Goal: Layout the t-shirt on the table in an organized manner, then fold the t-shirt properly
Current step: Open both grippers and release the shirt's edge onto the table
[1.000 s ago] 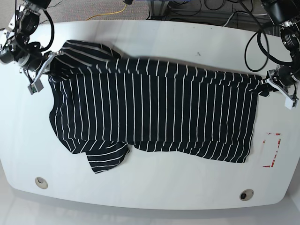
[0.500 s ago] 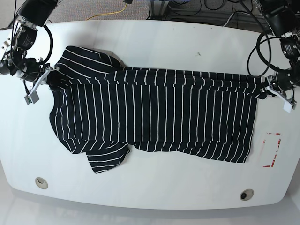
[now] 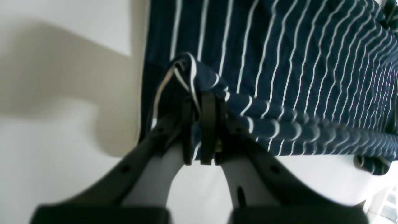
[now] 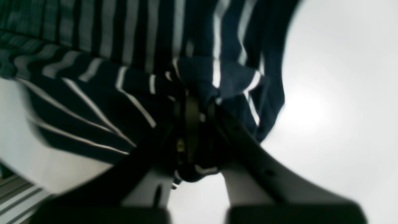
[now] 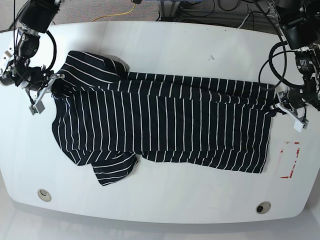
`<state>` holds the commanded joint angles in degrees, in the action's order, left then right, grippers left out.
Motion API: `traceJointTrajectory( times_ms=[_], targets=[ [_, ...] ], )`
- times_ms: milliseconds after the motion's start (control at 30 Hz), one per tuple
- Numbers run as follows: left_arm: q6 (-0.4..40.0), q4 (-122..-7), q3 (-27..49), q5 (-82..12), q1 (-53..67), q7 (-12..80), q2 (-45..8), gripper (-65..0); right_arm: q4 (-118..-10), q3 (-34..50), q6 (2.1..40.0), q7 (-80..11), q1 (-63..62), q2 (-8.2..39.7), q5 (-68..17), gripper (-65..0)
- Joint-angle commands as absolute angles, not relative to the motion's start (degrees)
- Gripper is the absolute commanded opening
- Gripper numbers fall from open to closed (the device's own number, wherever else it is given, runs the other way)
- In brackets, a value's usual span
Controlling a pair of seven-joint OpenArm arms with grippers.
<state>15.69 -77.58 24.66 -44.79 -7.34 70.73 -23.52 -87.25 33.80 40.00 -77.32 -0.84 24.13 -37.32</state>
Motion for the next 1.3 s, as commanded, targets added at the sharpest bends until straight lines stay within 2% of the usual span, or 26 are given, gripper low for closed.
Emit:
traceJointTrajectory(
  times_ms=[33, 133, 200, 267, 333, 367, 433, 467, 567, 700, 867, 1000, 1167, 1300],
  targets=[
    [15.69, -77.58, 24.40, -44.44, -7.34, 70.73, -23.52, -64.4, -87.25, 33.80, 40.00, -77.32, -0.92, 24.04, -36.70, -45.3],
    [15.69, -77.58, 22.81, -41.89, -8.66, 70.99, -23.52, -63.5, -87.25, 33.89, 40.00, -77.32, -1.36, 23.96, -35.03, -23.6],
    [15.69, -77.58, 21.93, -40.31, -9.10, 71.08, -23.52, -59.0, -87.25, 34.07, 40.00, -77.32, -1.45, 24.13, -34.95, -11.7],
    [15.69, -77.58, 21.58, -39.08, -9.19, 71.08, -23.52, -50.6, -87.34, 34.07, 40.00, -77.32, -1.45, 24.31, -35.03, -0.3],
    [15.69, -77.58, 21.76, -38.20, -9.19, 71.08, -23.52, -40.3, -87.34, 34.07, 40.00, -77.32, -1.63, 24.40, -35.12, 0.0],
    [15.69, -77.67, 21.85, -37.67, -9.19, 71.08, -23.52, -31.2, -87.34, 34.07, 40.00, -77.32, -1.71, 24.48, -35.12, 0.0],
    [15.69, -77.85, 21.93, -37.14, -9.19, 71.08, -23.52, -22.6, -87.52, 34.07, 40.00, -77.32, -1.71, 24.92, -35.21, 0.0],
    [15.69, -77.85, 21.93, -36.70, -9.19, 71.08, -23.60, -14.6, -88.31, 34.07, 40.00, -77.32, -1.80, 25.71, -35.21, 0.0],
    [15.60, -77.85, 21.93, -35.30, -9.27, 70.99, -23.69, -6.7, -91.65, 34.07, 40.00, -77.32, -1.36, 26.33, -35.21, 0.0],
    [15.60, -77.85, 22.64, -33.27, -9.45, 70.99, -23.69, -6.5, -97.01, 34.07, 40.00, -77.85, -0.40, 26.59, -35.30, 0.0],
    [15.69, -77.93, 27.12, -33.10, -9.89, 71.08, -23.69, -6.5, -105.45, 34.15, 40.00, -79.69, 1.45, 26.42, -35.38, 0.0],
    [15.78, -80.04, 30.20, -33.01, -9.71, 72.22, -24.22, -6.5, -110.90, 34.15, 40.00, -80.00, 4.53, 24.13, -36.70, 0.0],
    [15.78, -84.44, 32.31, -33.01, -7.25, 73.01, -24.57, -6.5, -111.87, 34.15, 40.00, -80.00, 8.31, 22.20, -40.31, 0.0],
    [15.87, -88.40, 32.31, -32.92, -5.23, 72.75, -24.66, -6.5, -111.52, 35.47, 40.00, -79.78, 11.30, 18.86, -40.92, 0.0]
  ],
)
